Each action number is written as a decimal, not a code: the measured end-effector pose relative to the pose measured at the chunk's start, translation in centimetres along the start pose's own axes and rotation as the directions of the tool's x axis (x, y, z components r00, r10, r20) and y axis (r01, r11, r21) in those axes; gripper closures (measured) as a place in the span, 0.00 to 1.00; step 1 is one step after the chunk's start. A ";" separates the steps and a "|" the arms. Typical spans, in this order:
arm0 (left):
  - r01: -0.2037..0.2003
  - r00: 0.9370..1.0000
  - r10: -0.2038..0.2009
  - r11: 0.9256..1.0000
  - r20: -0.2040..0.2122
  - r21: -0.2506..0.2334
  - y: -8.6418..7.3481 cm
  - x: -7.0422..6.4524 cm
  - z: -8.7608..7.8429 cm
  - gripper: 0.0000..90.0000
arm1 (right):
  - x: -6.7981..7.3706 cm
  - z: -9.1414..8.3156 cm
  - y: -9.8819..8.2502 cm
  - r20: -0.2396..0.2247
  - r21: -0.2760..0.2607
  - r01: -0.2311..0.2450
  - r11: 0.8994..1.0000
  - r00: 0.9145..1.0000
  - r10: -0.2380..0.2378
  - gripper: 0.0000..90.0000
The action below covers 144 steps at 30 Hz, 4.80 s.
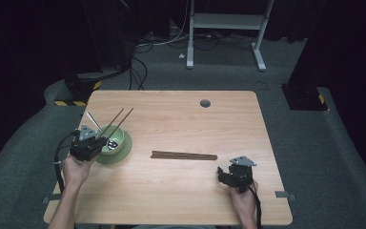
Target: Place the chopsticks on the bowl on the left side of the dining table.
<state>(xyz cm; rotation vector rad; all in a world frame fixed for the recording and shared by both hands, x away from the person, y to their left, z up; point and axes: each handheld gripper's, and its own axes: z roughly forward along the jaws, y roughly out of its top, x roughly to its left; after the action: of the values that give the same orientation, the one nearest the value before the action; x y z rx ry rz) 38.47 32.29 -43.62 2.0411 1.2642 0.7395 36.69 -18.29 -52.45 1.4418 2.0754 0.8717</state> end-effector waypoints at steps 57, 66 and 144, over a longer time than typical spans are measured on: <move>0.031 0.992 -0.025 0.998 -0.124 0.047 -1.0 1.2 0.4 0.73 | 0.0 0.0 0.0 0.000 0.001 -0.001 1.000 1.000 0.001 0.27; 0.082 0.987 -0.079 0.996 -0.140 0.018 -1.6 1.8 -0.1 0.61 | 0.0 0.0 0.0 0.000 0.001 -0.001 1.000 1.000 0.001 0.27; 0.273 0.961 -0.273 0.962 -0.035 -0.010 2.4 4.4 1.9 0.42 | 0.0 0.0 0.0 0.000 -0.001 0.003 1.000 1.000 -0.003 0.27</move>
<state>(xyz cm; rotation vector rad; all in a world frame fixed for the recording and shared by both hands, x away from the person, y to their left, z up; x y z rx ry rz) 42.85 35.05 -42.48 1.8063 1.5242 0.6502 36.70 -18.30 -52.45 1.4381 2.0760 0.8713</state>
